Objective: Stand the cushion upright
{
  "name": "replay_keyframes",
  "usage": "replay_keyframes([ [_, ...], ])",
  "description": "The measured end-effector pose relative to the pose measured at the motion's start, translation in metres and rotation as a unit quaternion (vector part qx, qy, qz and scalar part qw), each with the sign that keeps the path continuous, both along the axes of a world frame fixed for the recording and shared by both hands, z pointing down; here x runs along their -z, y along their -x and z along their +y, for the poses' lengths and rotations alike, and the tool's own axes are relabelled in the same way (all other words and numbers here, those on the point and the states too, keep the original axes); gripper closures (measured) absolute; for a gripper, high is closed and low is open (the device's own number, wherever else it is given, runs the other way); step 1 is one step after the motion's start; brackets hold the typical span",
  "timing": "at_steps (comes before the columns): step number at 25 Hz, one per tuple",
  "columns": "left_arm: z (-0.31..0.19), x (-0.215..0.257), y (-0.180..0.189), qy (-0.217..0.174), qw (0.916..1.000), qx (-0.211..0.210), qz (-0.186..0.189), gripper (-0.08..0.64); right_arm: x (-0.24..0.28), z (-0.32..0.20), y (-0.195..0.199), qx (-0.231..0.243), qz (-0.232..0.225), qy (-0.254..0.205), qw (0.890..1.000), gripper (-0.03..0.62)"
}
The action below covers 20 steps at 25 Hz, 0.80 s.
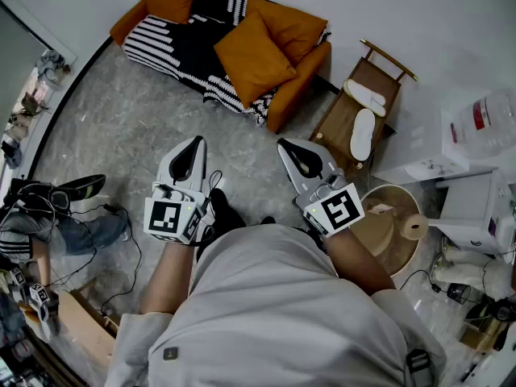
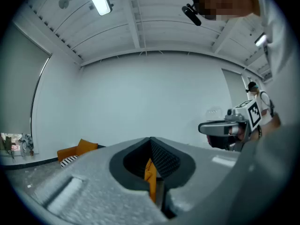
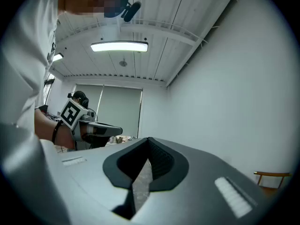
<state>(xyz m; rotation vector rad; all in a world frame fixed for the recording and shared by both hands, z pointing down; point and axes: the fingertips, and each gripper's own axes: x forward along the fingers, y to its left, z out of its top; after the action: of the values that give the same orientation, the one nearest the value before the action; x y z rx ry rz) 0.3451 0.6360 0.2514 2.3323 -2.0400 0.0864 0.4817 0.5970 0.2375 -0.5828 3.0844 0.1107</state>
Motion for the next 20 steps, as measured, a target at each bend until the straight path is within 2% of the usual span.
replay_keyframes([
  [5,-0.005,-0.001,0.005,-0.001,1.0000,-0.006,0.000,0.557,-0.004,-0.007,0.004,-0.003,-0.001,0.008,1.000,0.582],
  [9,0.014,-0.005,0.005,-0.004,1.0000,-0.004,0.003,0.557,-0.009,0.011,0.004,-0.001,-0.001,0.005,1.000,0.583],
  [14,-0.032,-0.013,0.061,0.009,0.9998,-0.016,0.012,0.557,-0.018,-0.030,0.060,-0.001,0.017,0.022,1.000,0.583],
  [20,-0.062,-0.022,0.130,0.013,0.9993,-0.031,0.018,0.557,-0.025,-0.059,0.121,-0.008,0.025,0.033,0.999,0.581],
])
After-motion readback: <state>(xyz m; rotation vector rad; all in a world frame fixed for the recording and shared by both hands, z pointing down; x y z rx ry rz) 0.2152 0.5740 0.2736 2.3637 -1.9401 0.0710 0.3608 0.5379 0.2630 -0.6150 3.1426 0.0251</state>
